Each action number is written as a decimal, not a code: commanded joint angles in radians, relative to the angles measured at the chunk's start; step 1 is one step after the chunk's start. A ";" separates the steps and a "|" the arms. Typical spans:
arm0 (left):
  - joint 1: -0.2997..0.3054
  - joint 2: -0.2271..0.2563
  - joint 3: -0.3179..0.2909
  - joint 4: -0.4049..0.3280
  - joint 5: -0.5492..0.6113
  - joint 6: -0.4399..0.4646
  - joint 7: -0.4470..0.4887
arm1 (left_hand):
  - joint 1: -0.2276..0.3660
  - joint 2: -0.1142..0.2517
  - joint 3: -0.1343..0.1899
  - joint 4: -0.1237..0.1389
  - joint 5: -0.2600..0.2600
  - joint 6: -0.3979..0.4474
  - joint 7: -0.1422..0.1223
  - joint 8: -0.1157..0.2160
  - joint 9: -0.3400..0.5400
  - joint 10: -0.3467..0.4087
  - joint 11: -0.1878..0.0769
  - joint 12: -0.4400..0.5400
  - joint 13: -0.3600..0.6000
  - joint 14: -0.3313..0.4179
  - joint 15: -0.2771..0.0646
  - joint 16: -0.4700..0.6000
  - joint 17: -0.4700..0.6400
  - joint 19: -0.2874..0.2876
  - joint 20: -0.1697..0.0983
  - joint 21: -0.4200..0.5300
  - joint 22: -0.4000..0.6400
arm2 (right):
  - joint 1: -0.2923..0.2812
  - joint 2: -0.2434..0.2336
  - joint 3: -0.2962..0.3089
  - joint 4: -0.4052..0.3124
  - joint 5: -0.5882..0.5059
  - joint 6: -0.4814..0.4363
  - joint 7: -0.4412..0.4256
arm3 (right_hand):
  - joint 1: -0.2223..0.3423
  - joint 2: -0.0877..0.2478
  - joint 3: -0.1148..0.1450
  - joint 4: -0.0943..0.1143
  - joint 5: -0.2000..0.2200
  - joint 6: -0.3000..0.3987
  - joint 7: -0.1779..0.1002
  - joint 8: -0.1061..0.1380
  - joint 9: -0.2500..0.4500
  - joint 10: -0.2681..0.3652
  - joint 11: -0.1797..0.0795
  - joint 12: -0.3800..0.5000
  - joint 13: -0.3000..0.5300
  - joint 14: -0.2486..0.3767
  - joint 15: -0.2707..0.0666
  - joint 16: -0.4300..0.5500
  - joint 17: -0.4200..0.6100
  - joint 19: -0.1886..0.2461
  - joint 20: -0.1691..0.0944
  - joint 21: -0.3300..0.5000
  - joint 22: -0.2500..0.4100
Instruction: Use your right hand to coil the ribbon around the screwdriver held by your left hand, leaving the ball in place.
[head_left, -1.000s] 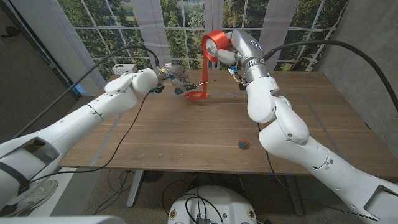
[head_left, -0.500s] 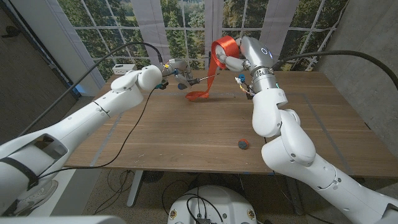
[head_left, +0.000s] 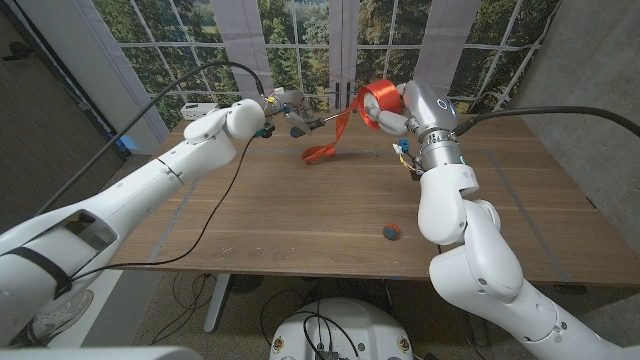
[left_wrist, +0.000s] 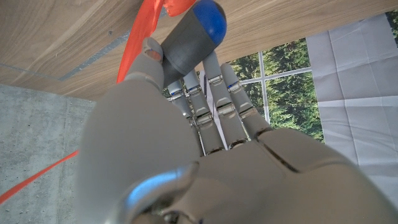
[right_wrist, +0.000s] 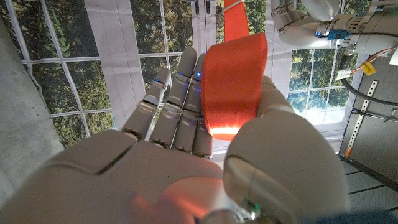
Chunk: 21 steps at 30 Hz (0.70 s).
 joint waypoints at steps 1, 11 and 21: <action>-0.020 -0.019 -0.006 0.016 -0.060 -0.002 0.004 | 0.095 0.089 0.044 0.006 0.007 0.080 0.040 0.005 0.081 0.094 -0.088 -0.003 0.292 0.143 -0.229 0.006 0.004 0.007 0.004 0.011 -0.001 | -0.083 0.008 0.019 0.008 -0.030 -0.013 0.126 | 0.152 0.152 0.001 -0.003 0.003 0.107 -0.043 0.140 0.092 0.001 -0.003 0.004 0.004 0.044 -0.042 -0.002 0.006 0.004 0.001 -0.002 0.003; -0.033 -0.006 0.002 0.000 -0.069 0.005 -0.005 | 0.096 0.088 0.046 0.005 0.007 0.080 0.038 0.002 0.085 0.095 -0.088 -0.006 0.293 0.143 -0.230 0.004 0.007 0.004 0.005 0.020 -0.005 | -0.075 0.053 0.012 0.080 -0.045 -0.083 0.203 | 0.155 0.153 -0.002 -0.004 0.004 0.105 -0.043 0.140 0.090 0.003 0.001 0.005 0.002 0.043 -0.043 -0.003 0.007 0.005 0.002 -0.002 0.003; -0.064 0.019 0.017 -0.032 -0.066 0.030 -0.075 | 0.095 0.087 0.047 0.006 0.007 0.083 0.041 -0.001 0.086 0.095 -0.089 -0.008 0.296 0.142 -0.228 0.003 0.010 0.001 0.004 0.027 -0.008 | -0.044 0.076 -0.007 0.173 -0.020 -0.154 0.190 | 0.156 0.153 -0.004 -0.004 0.003 0.104 -0.040 0.140 0.088 -0.001 0.001 0.006 0.002 0.042 -0.041 -0.005 0.005 0.004 0.002 -0.002 0.003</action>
